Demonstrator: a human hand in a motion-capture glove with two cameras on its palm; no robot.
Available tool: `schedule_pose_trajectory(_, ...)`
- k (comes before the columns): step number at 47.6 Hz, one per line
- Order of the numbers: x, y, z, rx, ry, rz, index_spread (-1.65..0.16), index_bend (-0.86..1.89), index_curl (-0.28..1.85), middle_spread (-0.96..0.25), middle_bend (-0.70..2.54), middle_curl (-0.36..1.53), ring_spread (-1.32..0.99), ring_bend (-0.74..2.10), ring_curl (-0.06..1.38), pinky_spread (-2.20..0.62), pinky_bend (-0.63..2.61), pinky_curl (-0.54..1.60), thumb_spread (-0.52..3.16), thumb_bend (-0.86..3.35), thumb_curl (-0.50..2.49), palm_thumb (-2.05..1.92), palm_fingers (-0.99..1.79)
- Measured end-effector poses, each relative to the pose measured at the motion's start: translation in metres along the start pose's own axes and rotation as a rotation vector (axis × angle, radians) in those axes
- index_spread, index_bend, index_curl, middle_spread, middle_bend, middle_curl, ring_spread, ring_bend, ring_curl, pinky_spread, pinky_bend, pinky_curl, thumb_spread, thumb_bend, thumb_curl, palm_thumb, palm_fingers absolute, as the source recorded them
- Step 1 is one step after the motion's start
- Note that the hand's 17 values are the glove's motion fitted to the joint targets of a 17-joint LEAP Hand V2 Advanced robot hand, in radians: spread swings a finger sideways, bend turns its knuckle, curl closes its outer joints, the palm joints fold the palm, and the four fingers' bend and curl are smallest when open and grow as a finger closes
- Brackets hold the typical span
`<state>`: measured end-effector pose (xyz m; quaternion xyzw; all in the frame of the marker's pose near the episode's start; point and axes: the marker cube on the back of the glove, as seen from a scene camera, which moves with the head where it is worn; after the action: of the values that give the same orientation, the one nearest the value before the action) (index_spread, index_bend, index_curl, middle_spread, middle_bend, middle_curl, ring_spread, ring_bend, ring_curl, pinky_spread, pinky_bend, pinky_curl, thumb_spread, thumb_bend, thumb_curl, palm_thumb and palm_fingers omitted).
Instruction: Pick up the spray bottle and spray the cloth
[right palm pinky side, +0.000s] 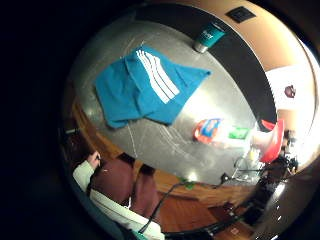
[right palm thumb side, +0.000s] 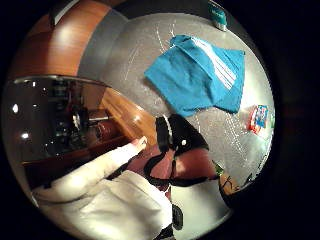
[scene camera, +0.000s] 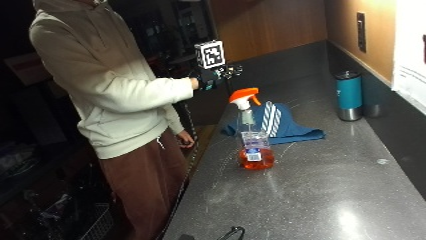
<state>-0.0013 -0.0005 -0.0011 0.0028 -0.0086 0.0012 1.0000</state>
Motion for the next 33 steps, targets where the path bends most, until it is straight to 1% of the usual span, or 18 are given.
schedule_pose_trajectory(5,0.003,0.002,-0.002,0.012,-0.019,0.008,-0.28,0.18,0.09,-0.03,0.18,0.07,0.04,0.20,0.05,0.13,0.38,0.13,0.64,0.27,0.13,0.49,0.08)
schedule_pose_trajectory(12,0.005,0.004,-0.004,0.046,-0.024,0.015,-0.35,0.18,0.15,-0.03,0.18,0.11,0.05,0.21,0.09,0.17,0.39,0.18,0.86,0.23,0.18,0.52,0.05)
schedule_pose_trajectory(26,0.017,0.013,-0.011,0.199,-0.028,0.064,-0.39,0.17,0.22,-0.04,0.19,0.18,0.05,0.23,0.14,0.19,0.39,0.24,1.02,0.13,0.25,0.58,0.04)
schedule_pose_trajectory(30,0.029,0.017,-0.009,0.236,0.057,0.139,-0.40,0.17,0.23,-0.04,0.18,0.20,0.05,0.24,0.15,0.20,0.39,0.25,1.04,0.11,0.27,0.60,0.04)
schedule_pose_trajectory(33,0.034,0.020,-0.012,0.292,-0.011,0.169,-0.40,0.17,0.23,-0.04,0.18,0.20,0.05,0.25,0.16,0.20,0.39,0.26,1.05,0.09,0.28,0.61,0.03)
